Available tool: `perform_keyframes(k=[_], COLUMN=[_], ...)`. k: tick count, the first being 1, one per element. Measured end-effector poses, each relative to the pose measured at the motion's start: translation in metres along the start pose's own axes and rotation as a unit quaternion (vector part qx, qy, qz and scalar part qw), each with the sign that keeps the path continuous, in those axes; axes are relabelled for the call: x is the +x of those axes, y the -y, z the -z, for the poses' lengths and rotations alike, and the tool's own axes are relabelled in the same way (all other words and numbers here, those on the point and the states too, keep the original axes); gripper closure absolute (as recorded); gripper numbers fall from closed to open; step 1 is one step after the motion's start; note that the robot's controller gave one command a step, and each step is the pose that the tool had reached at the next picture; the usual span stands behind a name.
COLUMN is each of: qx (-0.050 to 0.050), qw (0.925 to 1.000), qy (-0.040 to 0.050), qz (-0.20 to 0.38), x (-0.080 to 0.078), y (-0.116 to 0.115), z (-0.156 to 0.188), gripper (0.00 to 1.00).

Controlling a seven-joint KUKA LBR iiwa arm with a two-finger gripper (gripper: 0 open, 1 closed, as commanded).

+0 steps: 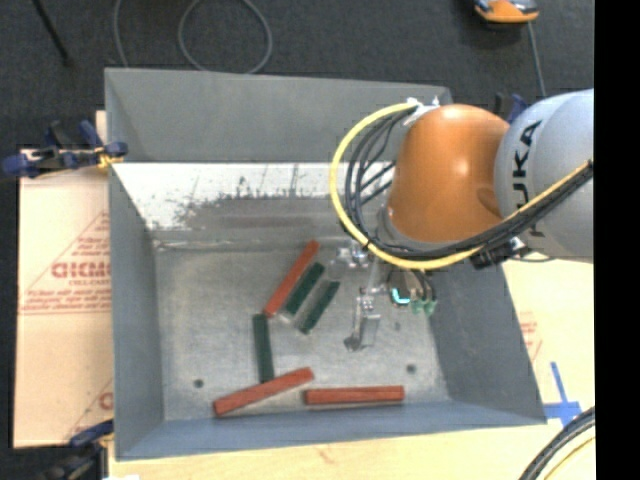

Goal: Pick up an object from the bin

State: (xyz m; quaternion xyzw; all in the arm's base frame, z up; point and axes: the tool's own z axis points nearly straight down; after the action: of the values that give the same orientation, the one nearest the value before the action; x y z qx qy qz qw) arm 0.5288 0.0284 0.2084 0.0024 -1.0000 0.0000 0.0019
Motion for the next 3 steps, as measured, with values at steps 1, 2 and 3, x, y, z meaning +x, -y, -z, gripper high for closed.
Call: perform_keyframes(k=[1, 2, 3], qx=[0.000, 0.001, 0.002], qw=[0.9958, 0.9744, 0.9123], qy=[0.0010, 0.0061, 0.0051], qz=[0.092, 0.225, 0.410], x=[-0.097, -0.103, -0.121], y=[-0.030, -0.041, -0.040], z=[-0.140, -0.106, -0.106], gripper=[0.00, 0.00, 0.00])
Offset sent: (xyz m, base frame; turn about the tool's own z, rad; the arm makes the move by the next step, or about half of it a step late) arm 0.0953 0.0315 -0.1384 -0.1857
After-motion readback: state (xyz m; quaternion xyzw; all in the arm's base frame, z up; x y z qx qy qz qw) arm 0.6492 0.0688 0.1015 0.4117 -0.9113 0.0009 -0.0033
